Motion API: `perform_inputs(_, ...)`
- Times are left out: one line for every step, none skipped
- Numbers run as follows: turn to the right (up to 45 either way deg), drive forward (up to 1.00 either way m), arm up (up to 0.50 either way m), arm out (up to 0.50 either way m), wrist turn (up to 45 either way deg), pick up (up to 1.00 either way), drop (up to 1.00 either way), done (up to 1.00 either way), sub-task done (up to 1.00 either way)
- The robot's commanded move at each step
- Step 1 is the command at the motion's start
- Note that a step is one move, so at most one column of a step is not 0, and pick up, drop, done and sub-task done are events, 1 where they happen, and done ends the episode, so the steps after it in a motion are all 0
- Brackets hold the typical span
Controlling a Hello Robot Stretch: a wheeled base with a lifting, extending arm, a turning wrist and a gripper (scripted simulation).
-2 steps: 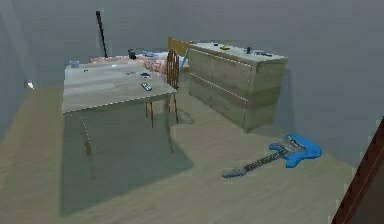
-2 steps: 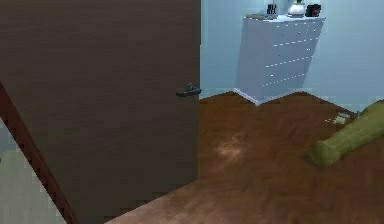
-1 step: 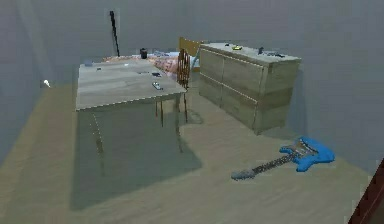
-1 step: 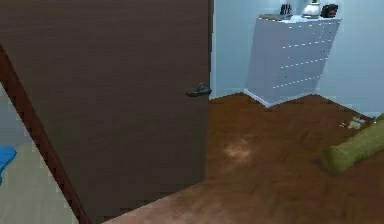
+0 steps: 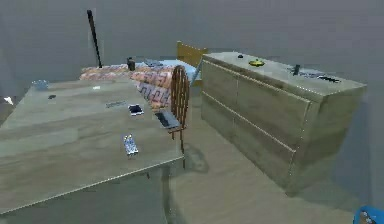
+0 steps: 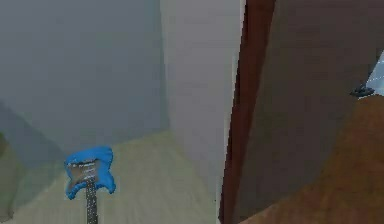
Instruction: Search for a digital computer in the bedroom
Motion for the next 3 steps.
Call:
perform_inputs(0.0,0.45,0.0,0.0,0.0,0.0,0.0,0.0,0.0)
perform_inputs(-12.0,0.0,0.0,0.0,0.0,0.0,0.0,0.0,0.0)
perform_inputs(0.0,1.0,0.0,0.0,0.0,0.0,0.0,0.0,0.0)
